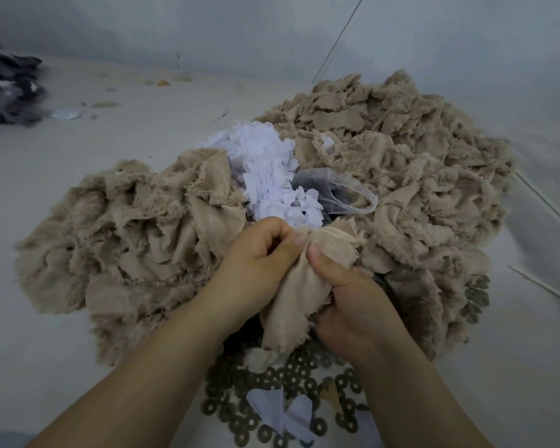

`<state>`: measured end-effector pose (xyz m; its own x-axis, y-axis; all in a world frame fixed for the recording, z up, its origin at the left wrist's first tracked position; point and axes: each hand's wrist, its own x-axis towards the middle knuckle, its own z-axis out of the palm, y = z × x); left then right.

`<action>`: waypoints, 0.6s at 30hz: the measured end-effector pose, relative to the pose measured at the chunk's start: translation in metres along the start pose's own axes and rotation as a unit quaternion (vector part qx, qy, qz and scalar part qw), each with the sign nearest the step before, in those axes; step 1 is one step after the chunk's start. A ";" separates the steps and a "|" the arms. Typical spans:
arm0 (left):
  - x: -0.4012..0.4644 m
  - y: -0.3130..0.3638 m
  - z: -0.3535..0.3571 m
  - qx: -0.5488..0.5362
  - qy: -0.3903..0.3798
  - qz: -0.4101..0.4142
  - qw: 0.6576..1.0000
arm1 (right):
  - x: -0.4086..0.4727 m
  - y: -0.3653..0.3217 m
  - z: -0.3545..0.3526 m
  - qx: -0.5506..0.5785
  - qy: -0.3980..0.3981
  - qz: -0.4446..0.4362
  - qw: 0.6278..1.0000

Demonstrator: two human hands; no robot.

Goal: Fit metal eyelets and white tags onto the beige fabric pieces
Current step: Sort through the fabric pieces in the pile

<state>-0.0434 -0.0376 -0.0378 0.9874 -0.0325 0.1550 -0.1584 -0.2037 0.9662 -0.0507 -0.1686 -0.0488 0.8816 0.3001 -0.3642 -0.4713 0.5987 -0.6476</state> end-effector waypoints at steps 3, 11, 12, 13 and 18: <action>0.000 -0.001 0.000 0.032 -0.012 0.031 0.999 | -0.001 -0.001 0.001 -0.014 0.014 0.018 1.000; 0.001 -0.002 0.002 0.006 0.016 0.045 0.999 | 0.000 0.005 0.000 0.029 -0.014 0.046 0.998; 0.001 -0.002 0.002 0.006 0.020 0.045 0.999 | 0.000 0.005 -0.001 0.033 -0.017 0.049 0.998; 0.001 -0.003 0.002 0.007 0.024 0.047 0.999 | 0.000 0.006 -0.001 0.033 -0.019 0.052 0.998; 0.001 -0.003 0.003 0.026 0.026 0.064 0.997 | 0.002 0.013 0.000 0.057 -0.031 0.045 0.997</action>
<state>-0.0420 -0.0396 -0.0411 0.9577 -0.0117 0.2875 -0.2811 -0.2517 0.9261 -0.0552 -0.1606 -0.0577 0.8372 0.3999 -0.3730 -0.5462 0.6464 -0.5328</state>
